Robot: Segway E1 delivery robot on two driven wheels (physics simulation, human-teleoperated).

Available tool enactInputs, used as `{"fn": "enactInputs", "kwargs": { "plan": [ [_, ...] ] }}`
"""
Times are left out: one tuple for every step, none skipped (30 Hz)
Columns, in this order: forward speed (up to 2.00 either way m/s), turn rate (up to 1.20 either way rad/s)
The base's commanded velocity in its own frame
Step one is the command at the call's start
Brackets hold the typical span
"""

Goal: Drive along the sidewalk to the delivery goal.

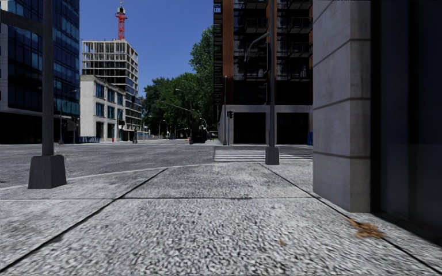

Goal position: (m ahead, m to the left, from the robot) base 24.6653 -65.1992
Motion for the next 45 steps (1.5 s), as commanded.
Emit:
{"fn": "enactInputs", "kwargs": {
  "plan": [
    [2.0, 0.0],
    [2.0, 0.0],
    [2.0, 0.0],
    [2.0, 0.0],
    [2.0, 0.0],
    [2.0, 0.0],
    [2.0, 0.0],
    [2.0, 0.0],
    [2.0, 0.0],
    [2.0, 0.0],
    [2.0, 0.0],
    [2.0, 0.0],
    [2.0, 0.0],
    [2.0, 0.0],
    [2.0, 0.0],
    [2.0, 0.0],
    [2.0, 0.0],
    [2.0, 0.0],
    [2.0, 0.0],
    [2.0, 0.0],
    [2.0, 0.0],
    [2.0, 0.0],
    [2.0, 0.0],
    [2.0, 0.0],
    [2.0, 0.0],
    [2.0, 0.0],
    [2.0, 0.0],
    [2.0, 0.0],
    [2.0, 0.0],
    [2.0, -0.1],
    [2.0, -0.28],
    [2.0, -0.38],
    [2.0, -0.45],
    [2.0, -0.45],
    [2.0, -0.56],
    [2.0, -0.76],
    [2.0, -0.98],
    [2.0, -1.2],
    [2.0, -1.2],
    [2.0, -1.2],
    [2.0, -1.2],
    [2.0, -1.2],
    [2.0, -1.2],
    [2.0, -1.2],
    [2.0, -1.2]
  ]
}}
